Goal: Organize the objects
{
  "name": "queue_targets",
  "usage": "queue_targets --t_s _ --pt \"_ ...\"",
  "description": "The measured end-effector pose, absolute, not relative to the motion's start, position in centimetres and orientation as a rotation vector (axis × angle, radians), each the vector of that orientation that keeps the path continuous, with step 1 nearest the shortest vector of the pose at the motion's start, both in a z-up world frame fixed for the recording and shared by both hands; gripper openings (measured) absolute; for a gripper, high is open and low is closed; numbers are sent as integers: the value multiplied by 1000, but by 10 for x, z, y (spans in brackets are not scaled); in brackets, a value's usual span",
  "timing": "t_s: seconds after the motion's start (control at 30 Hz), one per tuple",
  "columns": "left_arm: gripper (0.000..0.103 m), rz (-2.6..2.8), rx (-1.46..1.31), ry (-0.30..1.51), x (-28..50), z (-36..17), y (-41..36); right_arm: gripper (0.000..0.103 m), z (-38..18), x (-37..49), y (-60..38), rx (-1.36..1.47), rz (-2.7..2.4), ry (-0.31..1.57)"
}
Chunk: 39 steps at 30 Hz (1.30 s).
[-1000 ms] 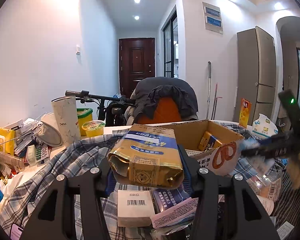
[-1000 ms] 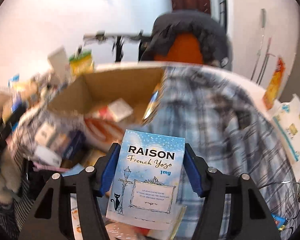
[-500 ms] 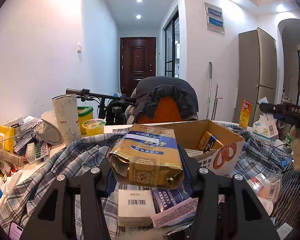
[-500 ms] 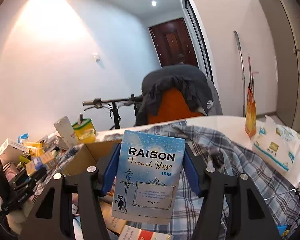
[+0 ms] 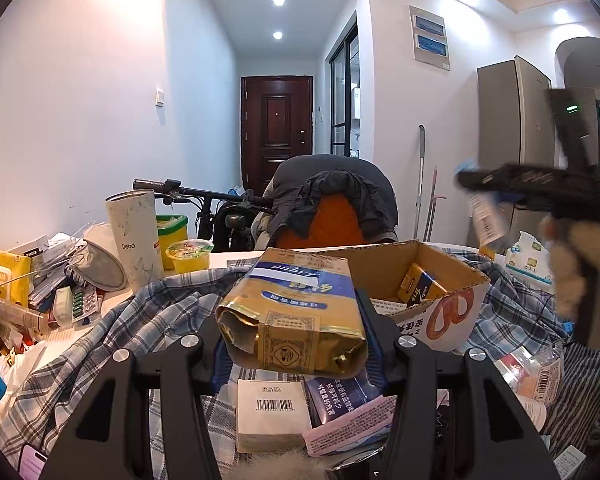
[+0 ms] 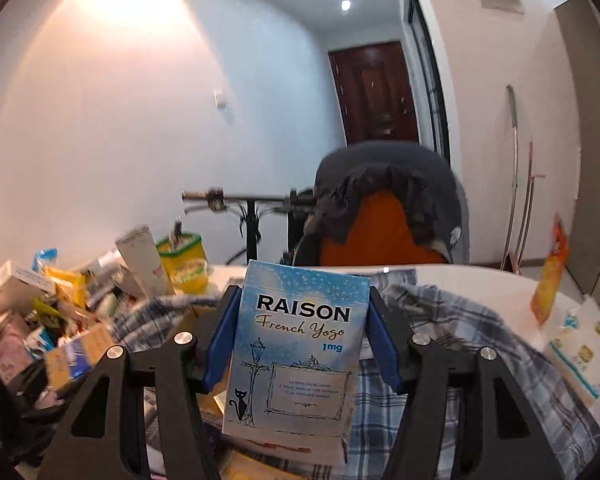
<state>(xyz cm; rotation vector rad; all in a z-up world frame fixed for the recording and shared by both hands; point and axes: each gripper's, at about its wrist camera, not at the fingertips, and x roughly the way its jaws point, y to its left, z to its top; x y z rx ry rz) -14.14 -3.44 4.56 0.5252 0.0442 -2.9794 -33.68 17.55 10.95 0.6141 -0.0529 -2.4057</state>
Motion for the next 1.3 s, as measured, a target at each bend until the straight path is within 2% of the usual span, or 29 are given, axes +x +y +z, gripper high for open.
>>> queue_targets --t_s 0.43,0.9,1.17,1.3 --pt "54 -2980 535 48 -142 45 -34 59 85 -346 172 628 -2345 -113" --pt "54 -2985 467 60 -135 50 -36 59 75 -340 168 666 -2324 -52" --pt "54 -2995 399 17 -134 63 -29 59 71 -342 170 682 -2323 -64" --pt "54 -2983 347 -77 -136 74 -17 59 71 -342 171 680 -2322 -71"
